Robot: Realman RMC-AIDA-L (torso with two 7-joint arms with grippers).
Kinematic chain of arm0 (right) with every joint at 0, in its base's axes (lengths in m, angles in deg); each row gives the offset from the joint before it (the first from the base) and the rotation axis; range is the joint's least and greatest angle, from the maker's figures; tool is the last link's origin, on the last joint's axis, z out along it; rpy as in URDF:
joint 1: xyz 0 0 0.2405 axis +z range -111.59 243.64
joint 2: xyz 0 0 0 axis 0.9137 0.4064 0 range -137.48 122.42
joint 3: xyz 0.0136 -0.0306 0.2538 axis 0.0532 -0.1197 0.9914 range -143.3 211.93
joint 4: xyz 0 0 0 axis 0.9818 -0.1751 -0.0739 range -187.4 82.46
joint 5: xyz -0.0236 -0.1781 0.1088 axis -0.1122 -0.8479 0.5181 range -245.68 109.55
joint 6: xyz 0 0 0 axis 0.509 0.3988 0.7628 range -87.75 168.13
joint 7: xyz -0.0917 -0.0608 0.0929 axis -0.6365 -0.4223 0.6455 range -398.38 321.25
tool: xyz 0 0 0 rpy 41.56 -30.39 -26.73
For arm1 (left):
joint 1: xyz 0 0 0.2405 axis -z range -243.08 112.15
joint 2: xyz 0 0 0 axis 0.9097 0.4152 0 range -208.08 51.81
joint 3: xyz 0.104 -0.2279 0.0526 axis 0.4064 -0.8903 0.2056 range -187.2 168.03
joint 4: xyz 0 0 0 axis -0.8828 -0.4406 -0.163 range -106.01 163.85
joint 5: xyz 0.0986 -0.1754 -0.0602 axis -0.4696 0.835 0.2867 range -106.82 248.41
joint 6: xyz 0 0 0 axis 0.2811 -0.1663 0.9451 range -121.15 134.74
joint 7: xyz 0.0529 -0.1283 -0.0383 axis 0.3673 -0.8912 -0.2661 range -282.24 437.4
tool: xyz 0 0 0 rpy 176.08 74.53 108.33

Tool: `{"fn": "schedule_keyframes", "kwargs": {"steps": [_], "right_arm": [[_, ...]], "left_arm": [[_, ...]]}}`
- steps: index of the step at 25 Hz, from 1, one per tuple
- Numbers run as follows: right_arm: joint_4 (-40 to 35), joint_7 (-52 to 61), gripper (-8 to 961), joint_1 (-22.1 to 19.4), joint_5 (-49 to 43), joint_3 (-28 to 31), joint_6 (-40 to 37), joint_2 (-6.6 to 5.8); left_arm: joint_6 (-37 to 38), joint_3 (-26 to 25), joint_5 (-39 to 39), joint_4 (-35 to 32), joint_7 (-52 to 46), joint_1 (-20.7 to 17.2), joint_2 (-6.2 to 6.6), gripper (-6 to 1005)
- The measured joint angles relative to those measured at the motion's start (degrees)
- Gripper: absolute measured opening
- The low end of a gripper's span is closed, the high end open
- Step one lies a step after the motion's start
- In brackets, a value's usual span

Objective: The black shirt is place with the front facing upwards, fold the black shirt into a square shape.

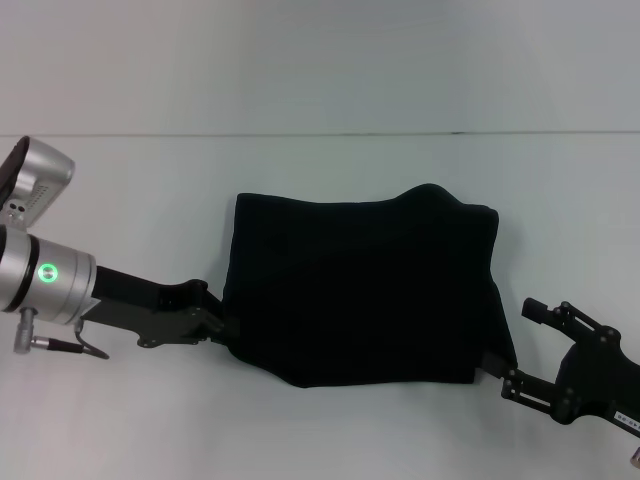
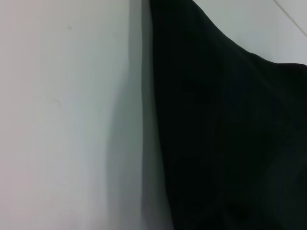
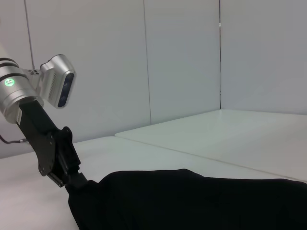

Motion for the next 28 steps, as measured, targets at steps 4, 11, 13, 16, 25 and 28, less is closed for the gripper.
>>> {"fn": "schedule_keyframes", "kwargs": {"steps": [4,11,13,16,25,28], "right_arm": [[0.11,0.00,914,0.03,0.01,0.00,0.00,0.00],[0.12,0.03,914,0.10,0.45,0.21,-0.19,0.00],[0.11,0.11,914,0.21,0.57,0.69,-0.44,-0.01],[0.08,0.69,915,0.66,0.62,1.62,-0.53,0.00],[0.28,2.27,915,3.73,0.47,4.14,-0.20,0.12],[1.99,2.28,915,6.97,0.01,2.49,1.18,0.25]], "left_arm": [[0.03,-0.10,0.01,-0.02,0.36,-0.03,-0.26,175],[1.70,-4.05,1.32,0.20,4.26,-1.64,-0.51,66],[2.97,-6.98,2.59,0.67,8.35,-3.21,-0.89,65],[3.84,-12.62,4.28,3.44,16.64,-6.56,-1.38,63],[5.32,-18.80,4.71,7.71,33.01,-12.07,-2.71,55],[5.48,-18.62,4.57,8.60,36.15,-12.30,-2.81,52]]}}
